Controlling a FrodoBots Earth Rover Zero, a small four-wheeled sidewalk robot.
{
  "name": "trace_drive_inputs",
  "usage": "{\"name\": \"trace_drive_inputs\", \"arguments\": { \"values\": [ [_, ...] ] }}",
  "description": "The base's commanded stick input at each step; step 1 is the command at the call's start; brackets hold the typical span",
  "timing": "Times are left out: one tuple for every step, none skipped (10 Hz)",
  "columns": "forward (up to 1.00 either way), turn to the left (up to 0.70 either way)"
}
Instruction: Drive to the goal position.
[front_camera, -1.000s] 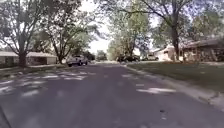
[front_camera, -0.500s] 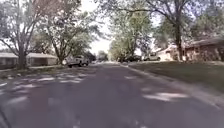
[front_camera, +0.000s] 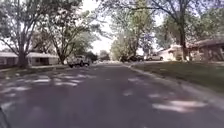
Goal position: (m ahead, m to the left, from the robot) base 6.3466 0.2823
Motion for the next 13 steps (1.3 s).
{"name": "trace_drive_inputs", "arguments": {
  "values": [
    [0.69, 0.03],
    [0.69, 0.03],
    [0.69, 0.03],
    [0.69, 0.03],
    [0.69, 0.03],
    [0.69, 0.03],
    [0.69, 0.03],
    [0.69, 0.03],
    [0.69, 0.03],
    [0.69, 0.03],
    [0.69, 0.03],
    [0.69, 0.03],
    [0.69, 0.03]
  ]
}}
